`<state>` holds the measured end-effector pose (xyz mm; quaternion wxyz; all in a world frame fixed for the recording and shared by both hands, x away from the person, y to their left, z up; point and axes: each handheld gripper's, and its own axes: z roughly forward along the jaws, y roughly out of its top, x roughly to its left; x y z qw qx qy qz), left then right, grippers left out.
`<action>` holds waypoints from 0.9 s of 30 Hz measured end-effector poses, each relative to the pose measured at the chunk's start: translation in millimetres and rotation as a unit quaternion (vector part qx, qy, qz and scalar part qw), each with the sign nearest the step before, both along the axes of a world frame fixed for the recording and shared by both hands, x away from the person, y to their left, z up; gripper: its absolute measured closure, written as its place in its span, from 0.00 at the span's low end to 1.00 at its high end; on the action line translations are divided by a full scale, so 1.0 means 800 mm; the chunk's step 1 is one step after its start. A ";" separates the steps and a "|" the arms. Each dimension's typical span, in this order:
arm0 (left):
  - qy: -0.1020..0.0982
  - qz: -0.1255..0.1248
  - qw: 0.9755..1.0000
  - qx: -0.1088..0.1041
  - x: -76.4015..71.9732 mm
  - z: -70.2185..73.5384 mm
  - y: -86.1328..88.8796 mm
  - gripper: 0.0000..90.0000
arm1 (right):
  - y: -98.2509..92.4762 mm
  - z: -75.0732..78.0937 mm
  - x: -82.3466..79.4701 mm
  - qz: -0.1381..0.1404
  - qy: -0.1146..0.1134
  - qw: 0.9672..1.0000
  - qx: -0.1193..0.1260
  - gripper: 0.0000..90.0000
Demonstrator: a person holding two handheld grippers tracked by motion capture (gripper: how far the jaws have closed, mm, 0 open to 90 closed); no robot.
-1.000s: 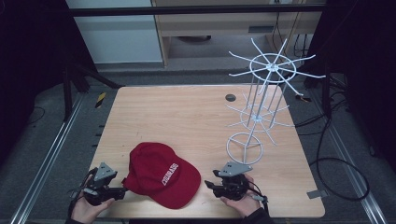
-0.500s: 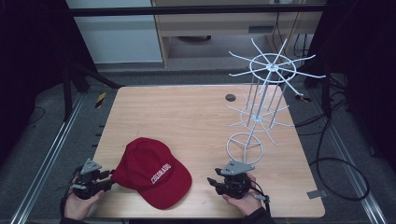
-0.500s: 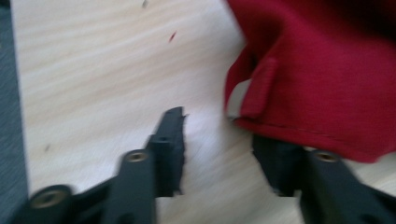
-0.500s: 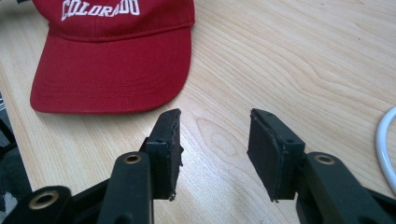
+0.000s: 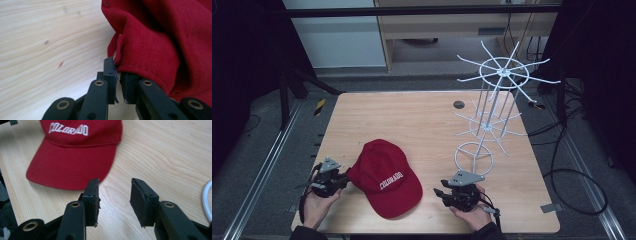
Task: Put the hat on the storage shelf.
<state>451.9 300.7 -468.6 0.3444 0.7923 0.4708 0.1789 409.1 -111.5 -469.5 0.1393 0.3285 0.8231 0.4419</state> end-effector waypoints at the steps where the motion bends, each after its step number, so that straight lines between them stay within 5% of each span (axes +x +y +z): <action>1: 0.002 -0.005 1.000 -0.004 0.005 -0.002 -0.007 0.92 | 0.000 0.000 0.000 0.000 0.000 1.000 0.000 0.65; 6: 0.008 -0.023 1.000 0.009 0.015 -0.009 -0.018 0.89 | -0.001 0.000 0.000 -0.001 0.002 1.000 -0.001 0.65; 8: 0.017 -0.001 1.000 0.011 0.010 -0.011 -0.007 0.61 | -0.003 -0.001 0.000 -0.004 0.001 1.000 -0.002 0.65; 12: 0.033 -0.003 0.999 -0.005 -0.006 -0.006 0.017 0.48 | -0.006 0.000 -0.001 -0.006 0.001 1.000 -0.002 0.65; 16: 0.007 0.005 1.000 -0.026 -0.021 0.013 0.045 0.45 | -0.009 0.000 0.000 -0.011 0.000 1.000 -0.001 0.65; 20: -0.016 0.003 0.999 -0.042 -0.023 0.027 0.041 0.44 | -0.010 0.001 0.000 -0.012 -0.002 1.000 0.000 0.65; 22: -0.041 -0.007 0.998 -0.051 -0.017 0.044 0.020 0.42 | -0.011 0.001 0.002 -0.015 0.000 1.000 0.002 0.64; 27: -0.066 -0.021 0.996 -0.055 0.006 0.063 -0.022 0.36 | -0.012 0.002 0.002 -0.017 0.000 1.000 0.002 0.64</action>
